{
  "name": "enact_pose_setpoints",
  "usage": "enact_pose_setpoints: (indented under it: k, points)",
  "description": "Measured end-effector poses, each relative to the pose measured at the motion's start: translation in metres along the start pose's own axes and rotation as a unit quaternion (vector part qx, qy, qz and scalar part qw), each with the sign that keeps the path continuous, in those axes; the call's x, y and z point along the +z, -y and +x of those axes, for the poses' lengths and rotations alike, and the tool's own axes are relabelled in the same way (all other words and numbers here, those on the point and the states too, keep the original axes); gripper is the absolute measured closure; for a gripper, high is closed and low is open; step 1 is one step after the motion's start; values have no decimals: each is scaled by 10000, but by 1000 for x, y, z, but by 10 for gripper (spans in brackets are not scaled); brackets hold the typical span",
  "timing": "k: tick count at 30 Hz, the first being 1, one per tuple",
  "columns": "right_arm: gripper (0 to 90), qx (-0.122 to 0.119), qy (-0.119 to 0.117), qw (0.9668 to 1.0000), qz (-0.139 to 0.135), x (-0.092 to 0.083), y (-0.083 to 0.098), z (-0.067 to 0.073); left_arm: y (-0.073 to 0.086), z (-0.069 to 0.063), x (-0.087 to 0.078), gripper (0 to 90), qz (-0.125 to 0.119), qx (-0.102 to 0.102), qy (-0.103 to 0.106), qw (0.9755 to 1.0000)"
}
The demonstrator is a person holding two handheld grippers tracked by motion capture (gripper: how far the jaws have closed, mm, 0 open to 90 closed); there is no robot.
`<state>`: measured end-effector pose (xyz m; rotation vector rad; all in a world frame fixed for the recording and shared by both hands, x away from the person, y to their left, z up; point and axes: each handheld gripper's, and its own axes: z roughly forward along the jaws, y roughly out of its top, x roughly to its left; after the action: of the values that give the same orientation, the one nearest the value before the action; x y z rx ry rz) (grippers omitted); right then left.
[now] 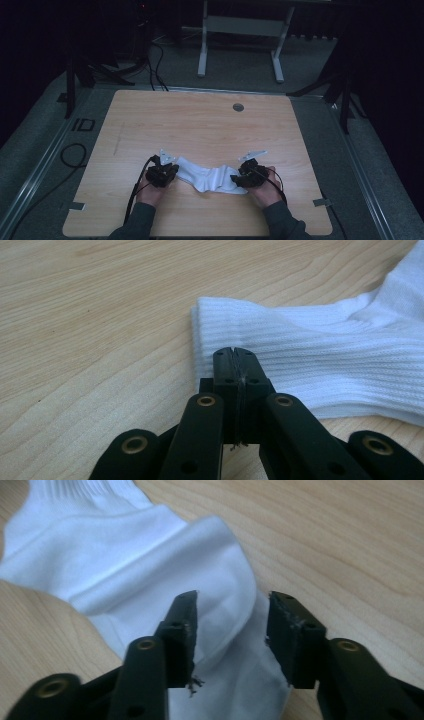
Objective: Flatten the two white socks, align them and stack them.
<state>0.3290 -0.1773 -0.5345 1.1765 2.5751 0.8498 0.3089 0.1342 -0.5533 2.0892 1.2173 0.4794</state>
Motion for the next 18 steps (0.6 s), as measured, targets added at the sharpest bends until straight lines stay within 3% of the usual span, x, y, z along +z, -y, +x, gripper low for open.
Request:
enact_pose_setpoints:
  k: [2,7,18]
  points:
    - [614,24,26,10000,25,1,2,0,0,0,0,893,3,0,1,10000]
    - [850,22,-20,10000,-34,-2,7,-3,0,1,0,893,17,-7,17,10000]
    - [876,15,-20,10000,-45,-14,17,-7,0,1,-1,894,31,-18,48,10000]
